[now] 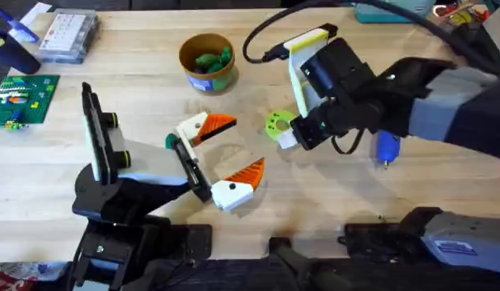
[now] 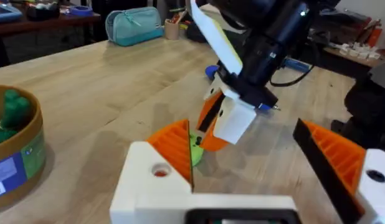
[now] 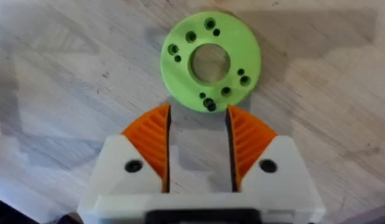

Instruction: Pick up the gripper from the table and insert it into the empty holder that is missing its gripper. Then pick up a screw, insert it into the mounting hole, and use the screwdriver to tighten it. Finally, clean up the table by picking up the vegetable and placing it into the bucket.

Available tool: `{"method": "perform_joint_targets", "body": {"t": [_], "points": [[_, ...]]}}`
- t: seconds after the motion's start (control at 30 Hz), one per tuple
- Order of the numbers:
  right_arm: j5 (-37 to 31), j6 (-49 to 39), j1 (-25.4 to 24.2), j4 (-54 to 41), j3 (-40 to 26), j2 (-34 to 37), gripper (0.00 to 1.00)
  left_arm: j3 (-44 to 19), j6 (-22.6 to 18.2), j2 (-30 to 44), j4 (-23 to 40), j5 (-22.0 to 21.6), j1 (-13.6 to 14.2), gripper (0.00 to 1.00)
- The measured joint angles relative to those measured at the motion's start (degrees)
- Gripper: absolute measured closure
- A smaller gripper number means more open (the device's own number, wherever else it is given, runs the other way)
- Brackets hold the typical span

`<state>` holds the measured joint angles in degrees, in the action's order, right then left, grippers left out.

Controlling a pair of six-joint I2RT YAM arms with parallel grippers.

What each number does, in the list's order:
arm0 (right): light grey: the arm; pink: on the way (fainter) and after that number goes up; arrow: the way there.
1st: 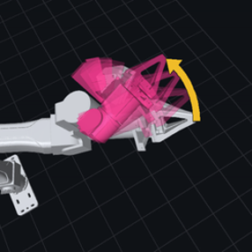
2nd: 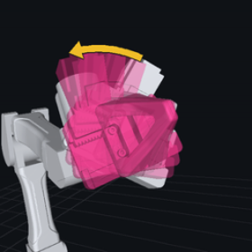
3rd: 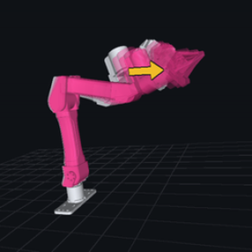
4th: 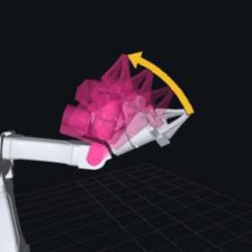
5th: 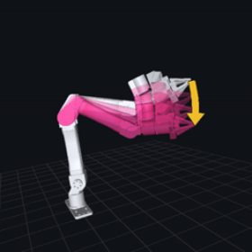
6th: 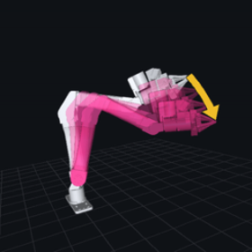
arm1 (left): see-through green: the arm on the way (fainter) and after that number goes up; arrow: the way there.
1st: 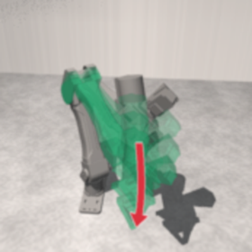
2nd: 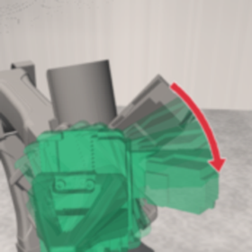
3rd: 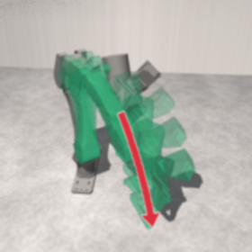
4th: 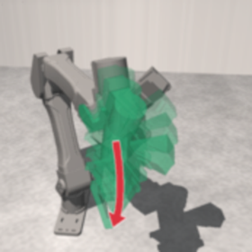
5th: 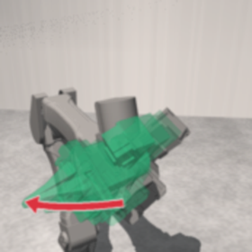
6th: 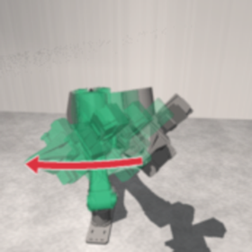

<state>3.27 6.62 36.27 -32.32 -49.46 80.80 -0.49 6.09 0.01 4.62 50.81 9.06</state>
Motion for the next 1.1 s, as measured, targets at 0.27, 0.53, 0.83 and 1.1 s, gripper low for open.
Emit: {"method": "perform_joint_targets", "body": {"t": [0.27,0.53,0.83,1.1], "points": [[-0.08,-0.61,0.00,1.55,0.14,2.87,0.543,0.00,0.00,0.00,0.00,-0.01,0.00,0.010],[-0.24,-0.66,0.00,2.45,0.15,2.96,0.543,0.00,0.00,0.01,0.00,0.00,0.00,0.010],[-0.27,-0.89,0.00,2.35,0.16,2.95,0.695,0.00,0.00,0.00,0.00,0.00,0.00,0.010],[-0.26,-0.90,0.00,2.35,0.15,2.95,0.897,0.00,0.00,0.00,0.00,0.00,0.00,0.010]]}}
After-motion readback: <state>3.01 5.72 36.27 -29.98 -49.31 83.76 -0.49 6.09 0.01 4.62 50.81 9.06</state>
